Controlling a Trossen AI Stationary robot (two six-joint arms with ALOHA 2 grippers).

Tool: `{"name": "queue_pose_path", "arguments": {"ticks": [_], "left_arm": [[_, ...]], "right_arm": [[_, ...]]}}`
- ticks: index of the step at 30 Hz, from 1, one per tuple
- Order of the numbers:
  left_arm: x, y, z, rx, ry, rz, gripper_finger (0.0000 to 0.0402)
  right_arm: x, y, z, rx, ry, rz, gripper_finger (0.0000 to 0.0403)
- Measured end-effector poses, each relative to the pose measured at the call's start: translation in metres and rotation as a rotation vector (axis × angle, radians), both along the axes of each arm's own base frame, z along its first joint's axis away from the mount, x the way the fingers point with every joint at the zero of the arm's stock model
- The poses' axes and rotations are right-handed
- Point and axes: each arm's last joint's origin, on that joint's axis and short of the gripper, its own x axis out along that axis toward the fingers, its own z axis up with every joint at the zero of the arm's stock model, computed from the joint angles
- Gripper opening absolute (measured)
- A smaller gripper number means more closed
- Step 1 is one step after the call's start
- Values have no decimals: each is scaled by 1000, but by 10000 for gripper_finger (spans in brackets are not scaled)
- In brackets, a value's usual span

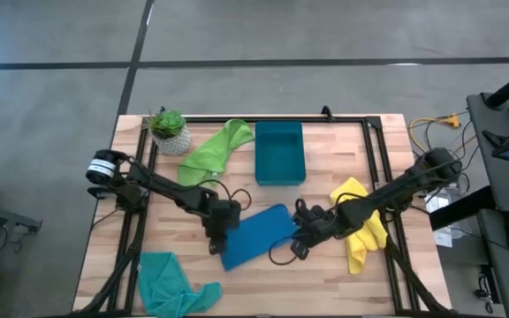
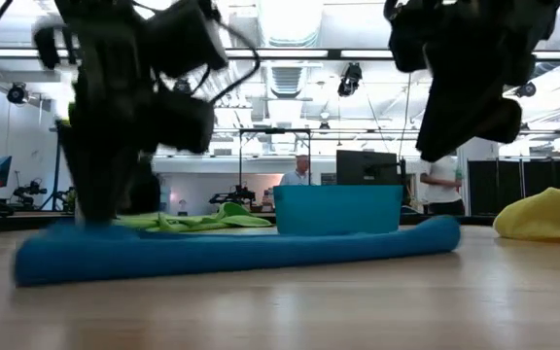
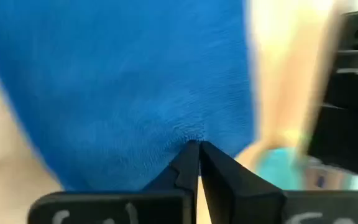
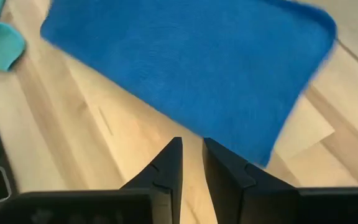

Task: Fold microfiber towels
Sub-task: Fold the blue microfiber cloth

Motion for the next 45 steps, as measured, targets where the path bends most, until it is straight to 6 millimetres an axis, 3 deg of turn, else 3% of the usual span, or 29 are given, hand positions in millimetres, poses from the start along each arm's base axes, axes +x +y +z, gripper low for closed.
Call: {"name": "queue_pose_path", "arguments": {"ticks": [4,8,11,14,21,28,34,39,45], "left_arm": [[13,-4,35,-1,-287,5,0],[27,3,57,142,-508,59,0],[41,15,52,168,-498,53,0],[44,21,34,103,-368,22,0],[26,10,18,116,-201,-53,0],[13,-3,21,239,-209,-26,0],[22,-4,22,258,-296,26,2],[26,0,16,270,-298,46,44],[29,-1,2,282,-255,40,118]], "right_arm": [[-7,10,10,-21,-58,-7,57],[-16,20,23,-52,-163,-62,57],[-24,28,31,-40,-217,-91,57],[-31,32,37,-12,-236,-93,57],[-36,34,41,-21,-243,-72,57],[-27,21,37,-118,-252,-130,57],[-17,11,33,-148,-238,-140,57],[-11,3,28,-161,-219,-139,57],[6,-7,5,-152,-128,-90,56]]}}
